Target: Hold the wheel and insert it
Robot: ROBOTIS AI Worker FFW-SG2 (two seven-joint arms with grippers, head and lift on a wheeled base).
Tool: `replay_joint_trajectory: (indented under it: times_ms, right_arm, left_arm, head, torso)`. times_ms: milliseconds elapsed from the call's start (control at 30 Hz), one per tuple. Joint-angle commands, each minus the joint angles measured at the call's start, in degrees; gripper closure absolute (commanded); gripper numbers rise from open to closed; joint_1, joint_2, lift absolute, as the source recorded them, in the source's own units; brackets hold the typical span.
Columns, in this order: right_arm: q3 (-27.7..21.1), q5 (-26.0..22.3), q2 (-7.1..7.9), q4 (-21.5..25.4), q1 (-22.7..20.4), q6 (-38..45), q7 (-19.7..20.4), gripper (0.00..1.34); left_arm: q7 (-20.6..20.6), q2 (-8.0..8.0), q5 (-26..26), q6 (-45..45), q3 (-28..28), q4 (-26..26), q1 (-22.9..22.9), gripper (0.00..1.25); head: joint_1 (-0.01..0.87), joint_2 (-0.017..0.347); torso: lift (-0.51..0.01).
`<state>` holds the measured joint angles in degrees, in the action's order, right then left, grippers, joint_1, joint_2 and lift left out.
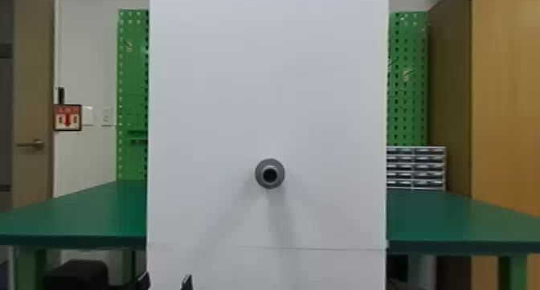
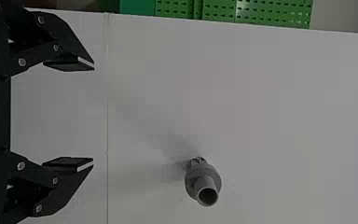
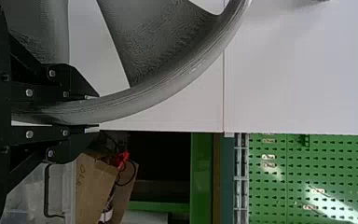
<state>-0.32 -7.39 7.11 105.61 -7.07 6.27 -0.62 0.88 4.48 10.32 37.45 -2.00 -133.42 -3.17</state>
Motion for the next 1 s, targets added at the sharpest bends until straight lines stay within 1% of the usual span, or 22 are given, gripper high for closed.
replay_joint_trajectory:
  times_ms: [0,400,967]
  right_arm:
    - [-1.44,-0.78,0.45,-0.41,-0.49,-1.26,0.0,1.15]
    - [-4.6,1.77,-2.1,-0.5,-1.02,-2.14,-1.76,1.15]
    - [-4.87,2.56,-3.15,-0.67,-1.1,-2.23,-1.93,1.15]
  left_arm:
    - [0.0,0.0,0.05,-0.01,0.15,0.0,0.1,0.52]
    - [0.0,0.0,0.23,-0.45,0.24,0.0,0.1,0.52]
    - [0.0,0.0,0.31,-0.54,0.24,0.0,0.19,0.52]
  head:
    - [0.002,0.067]
    - [0.002,0.067]
    - [0.002,0.067]
  torso:
    - [-0.483]
    - [-0.483]
    - [-0.483]
